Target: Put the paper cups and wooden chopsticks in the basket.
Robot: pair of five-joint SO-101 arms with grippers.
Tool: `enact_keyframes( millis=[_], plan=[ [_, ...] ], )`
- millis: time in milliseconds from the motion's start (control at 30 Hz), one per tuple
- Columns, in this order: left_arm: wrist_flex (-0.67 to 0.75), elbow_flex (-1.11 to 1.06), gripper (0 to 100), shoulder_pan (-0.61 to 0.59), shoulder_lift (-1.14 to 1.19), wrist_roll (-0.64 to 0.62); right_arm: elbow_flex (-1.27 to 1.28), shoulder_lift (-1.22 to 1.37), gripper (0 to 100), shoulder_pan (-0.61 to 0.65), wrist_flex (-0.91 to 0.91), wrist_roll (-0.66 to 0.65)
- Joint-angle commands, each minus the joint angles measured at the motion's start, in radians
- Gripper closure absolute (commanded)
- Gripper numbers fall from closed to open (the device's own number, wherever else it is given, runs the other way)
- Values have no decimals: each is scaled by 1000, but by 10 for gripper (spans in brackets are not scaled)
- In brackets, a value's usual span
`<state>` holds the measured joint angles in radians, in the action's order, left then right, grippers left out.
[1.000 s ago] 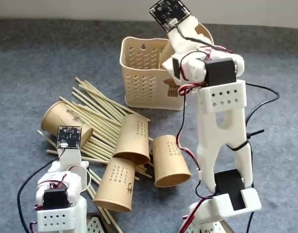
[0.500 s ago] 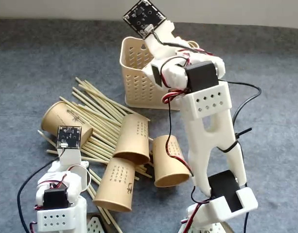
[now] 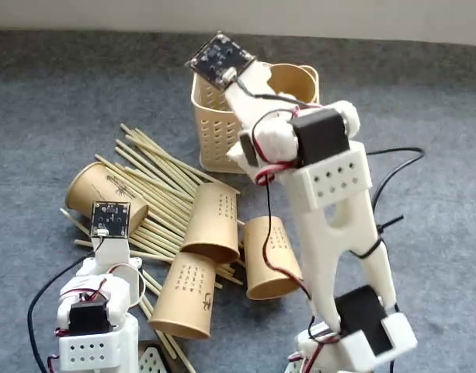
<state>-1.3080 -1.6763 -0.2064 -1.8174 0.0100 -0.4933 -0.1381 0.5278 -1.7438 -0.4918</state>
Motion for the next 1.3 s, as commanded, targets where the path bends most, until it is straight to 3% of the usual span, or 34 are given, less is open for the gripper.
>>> enact_keyframes(
  millis=[0,233,533,833,1267],
  plan=[
    [-6,-19,994,-1,-7,-8,99,-159,841,79,-18,23],
    [-6,-19,994,-1,-7,-8,461,-384,842,268,12,31],
    [-6,-19,994,-1,-7,-8,906,-604,842,340,312,74],
    [-6,-19,994,-1,-7,-8,1242,-702,842,341,567,72],
    [-6,-19,994,-1,-7,-8,1463,-710,846,283,823,72]
  ],
)
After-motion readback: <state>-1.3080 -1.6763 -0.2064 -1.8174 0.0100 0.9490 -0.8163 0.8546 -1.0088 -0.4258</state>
